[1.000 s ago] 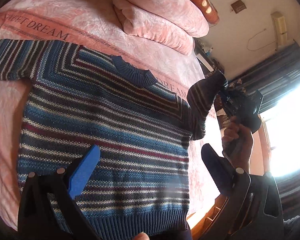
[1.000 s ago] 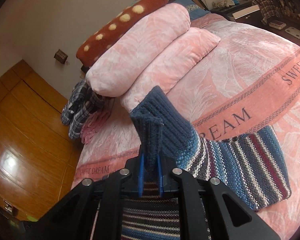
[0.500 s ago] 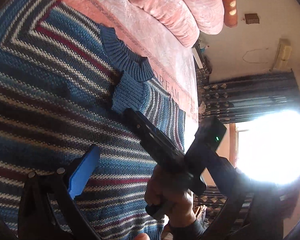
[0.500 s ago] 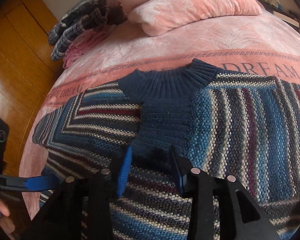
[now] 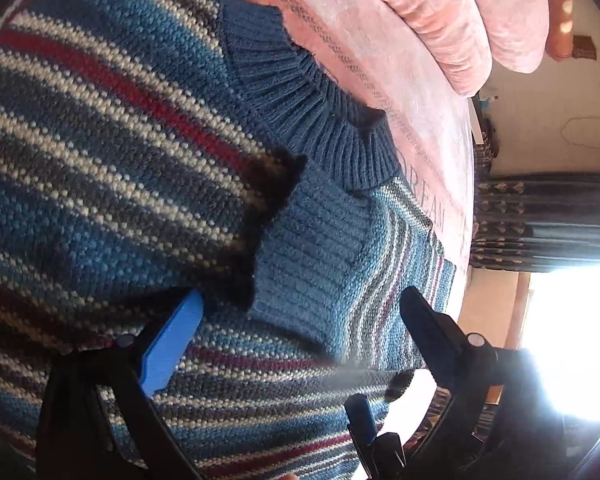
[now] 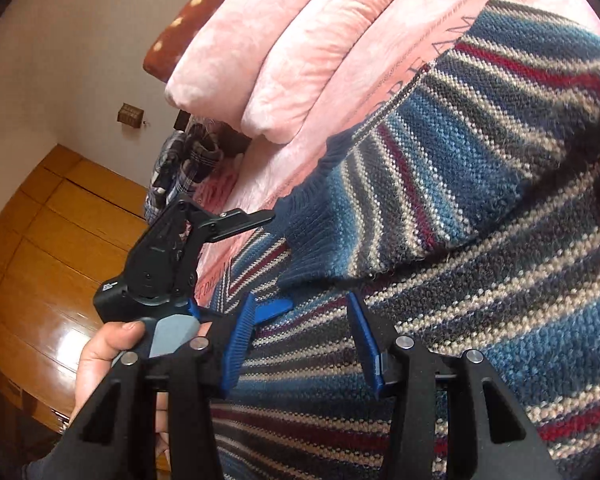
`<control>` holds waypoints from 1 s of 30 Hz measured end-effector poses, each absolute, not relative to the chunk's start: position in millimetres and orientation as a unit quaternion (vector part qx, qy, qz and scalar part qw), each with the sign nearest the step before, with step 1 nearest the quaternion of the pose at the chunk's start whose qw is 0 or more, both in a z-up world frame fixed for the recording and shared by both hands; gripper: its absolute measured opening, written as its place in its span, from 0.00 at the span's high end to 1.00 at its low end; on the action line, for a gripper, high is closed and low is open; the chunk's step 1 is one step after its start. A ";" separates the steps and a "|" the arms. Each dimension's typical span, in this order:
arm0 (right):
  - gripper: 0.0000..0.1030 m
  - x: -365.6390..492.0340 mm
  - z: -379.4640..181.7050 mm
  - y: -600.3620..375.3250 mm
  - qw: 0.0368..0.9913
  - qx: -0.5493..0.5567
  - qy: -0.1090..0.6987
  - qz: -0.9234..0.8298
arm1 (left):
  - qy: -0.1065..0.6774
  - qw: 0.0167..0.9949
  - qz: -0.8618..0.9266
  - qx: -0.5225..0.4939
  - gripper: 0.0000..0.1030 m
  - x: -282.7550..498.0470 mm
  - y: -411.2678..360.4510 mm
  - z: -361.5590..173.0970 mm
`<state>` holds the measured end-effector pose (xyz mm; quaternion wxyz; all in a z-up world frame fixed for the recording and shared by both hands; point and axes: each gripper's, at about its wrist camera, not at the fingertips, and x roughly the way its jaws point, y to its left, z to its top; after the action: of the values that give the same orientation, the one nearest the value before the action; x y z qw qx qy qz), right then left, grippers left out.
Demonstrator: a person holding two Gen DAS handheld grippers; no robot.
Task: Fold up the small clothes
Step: 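Grasp the other sleeve cuff with the left tool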
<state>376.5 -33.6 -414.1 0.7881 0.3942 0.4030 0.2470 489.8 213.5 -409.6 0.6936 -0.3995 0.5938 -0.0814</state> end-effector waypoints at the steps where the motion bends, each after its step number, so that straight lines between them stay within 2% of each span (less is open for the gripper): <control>1: 0.52 376.8 -413.7 -32.2 0.787 0.394 0.404 0.249 | 0.604 0.696 -0.070 -0.382 0.50 493.3 213.7 -408.7; 2: 0.53 376.6 -411.9 -30.6 0.789 0.392 0.401 0.251 | 0.617 0.693 -0.061 -0.368 0.73 496.9 211.6 -409.7; 3: 0.53 376.6 -410.5 -30.6 0.790 0.390 0.399 0.253 | 0.623 0.690 -0.058 -0.364 0.81 499.0 211.4 -411.1; 6: 0.53 376.1 -413.1 -29.1 0.790 0.388 0.403 0.251 | 0.632 0.683 -0.061 -0.360 0.88 505.2 216.7 -409.5; 11: 0.53 376.6 -418.7 -24.8 0.782 0.392 0.411 0.255 | 0.624 0.693 -0.085 -0.351 0.91 505.6 226.5 -377.6; 14: 0.53 376.1 -418.9 -20.1 0.784 0.385 0.414 0.255 | 0.616 0.701 -0.100 -0.345 1.00 505.9 229.4 -357.6; 20: 0.53 378.1 -419.2 -16.3 0.785 0.381 0.419 0.252 | 0.604 0.716 -0.121 -0.328 1.00 509.2 232.7 -335.6; 21: 0.53 378.3 -419.5 -16.2 0.785 0.381 0.419 0.251 | 0.611 0.712 -0.115 -0.327 0.97 508.3 233.6 -339.1; 22: 0.53 379.3 -419.5 -15.7 0.785 0.380 0.420 0.250 | 0.618 0.708 -0.096 -0.328 0.90 505.3 236.6 -345.1; 23: 0.53 379.7 -419.4 -15.2 0.785 0.381 0.420 0.250 | 0.623 0.701 -0.085 -0.336 0.64 502.3 239.6 -354.4; 24: 0.53 379.3 -419.3 -14.8 0.786 0.380 0.419 0.251 | 0.626 0.694 -0.080 -0.346 0.51 500.7 240.0 -366.4; 29: 0.53 379.4 -419.4 -15.1 0.786 0.379 0.419 0.250 | 0.647 0.653 -0.077 -0.387 0.54 498.3 239.1 -414.8; 30: 0.53 379.9 -419.4 -15.6 0.786 0.380 0.418 0.250 | 0.642 0.657 -0.081 -0.386 0.59 499.9 238.2 -413.7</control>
<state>379.9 -15.6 -419.4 0.7860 0.3801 0.4184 0.2502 499.9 238.2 -413.7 0.6573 -0.3863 0.6420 -0.0806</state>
